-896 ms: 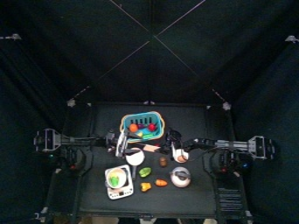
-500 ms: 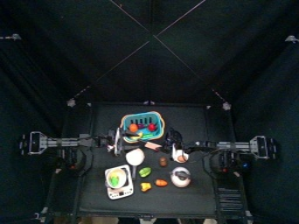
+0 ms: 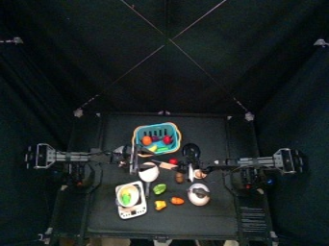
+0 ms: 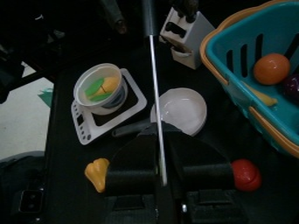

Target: Regrasp knife with left hand

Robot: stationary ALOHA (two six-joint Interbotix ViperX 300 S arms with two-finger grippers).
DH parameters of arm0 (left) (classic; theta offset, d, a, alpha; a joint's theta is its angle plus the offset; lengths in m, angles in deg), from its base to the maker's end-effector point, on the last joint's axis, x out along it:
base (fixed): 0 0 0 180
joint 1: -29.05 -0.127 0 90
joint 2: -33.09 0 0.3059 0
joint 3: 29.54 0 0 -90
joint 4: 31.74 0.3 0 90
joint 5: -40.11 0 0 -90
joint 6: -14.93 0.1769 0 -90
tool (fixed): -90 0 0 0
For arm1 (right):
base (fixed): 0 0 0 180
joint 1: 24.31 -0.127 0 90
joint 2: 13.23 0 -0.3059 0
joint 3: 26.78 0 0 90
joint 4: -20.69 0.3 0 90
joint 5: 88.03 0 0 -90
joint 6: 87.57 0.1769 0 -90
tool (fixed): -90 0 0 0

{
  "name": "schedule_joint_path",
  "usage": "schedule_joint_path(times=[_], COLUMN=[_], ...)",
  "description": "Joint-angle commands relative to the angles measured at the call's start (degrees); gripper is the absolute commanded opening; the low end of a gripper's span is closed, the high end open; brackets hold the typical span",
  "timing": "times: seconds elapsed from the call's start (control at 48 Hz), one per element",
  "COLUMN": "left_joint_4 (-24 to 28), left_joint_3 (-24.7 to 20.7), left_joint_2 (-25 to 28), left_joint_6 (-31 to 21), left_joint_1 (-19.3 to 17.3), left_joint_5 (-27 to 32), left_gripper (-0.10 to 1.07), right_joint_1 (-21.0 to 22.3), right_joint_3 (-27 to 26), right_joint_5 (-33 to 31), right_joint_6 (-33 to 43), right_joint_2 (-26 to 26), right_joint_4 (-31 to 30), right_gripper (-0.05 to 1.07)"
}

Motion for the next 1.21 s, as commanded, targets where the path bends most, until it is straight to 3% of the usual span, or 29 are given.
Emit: schedule_joint_path(times=[0.0, 0.354, 0.667, 0.792, 0.958, 1.188], left_joint_4=[0.2, 0.3, 0.2, -0.4, -6.2, -8.6], left_joint_3=[-1.5, -1.5, -1.6, -1.2, 0.7, 1.8], left_joint_2=[0.1, 1.8, 1.2, 1.7, 3.9, 6.2], left_joint_6=[0.0, 0.0, 0.0, -0.2, 0.1, 0.4], left_joint_1=[0.0, -0.3, -0.3, -0.3, -0.3, -0.4], left_joint_5=[-0.2, -0.4, -2.2, -7.8, -18.4, -27.0], left_gripper=[0.94, 0.63, 0.62, 0.64, 0.66, 0.66], right_joint_1=[0.0, 0.3, 0.4, 0.4, 0.4, 2.2], right_joint_3=[-0.6, -0.6, -0.3, -0.3, -0.4, 0.0], right_joint_5=[0.1, 0.1, 0.1, 0.1, -0.1, -0.5], right_joint_6=[-0.2, -0.2, -0.2, -0.4, -0.4, -0.4], right_joint_2=[-0.5, -0.5, -0.4, -0.3, -0.8, -3.5], right_joint_4=[0.1, 0.1, 0.2, 0.0, -1.8, -3.6], right_gripper=[0.38, 0.38, 0.38, 0.38, 0.38, 0.38])
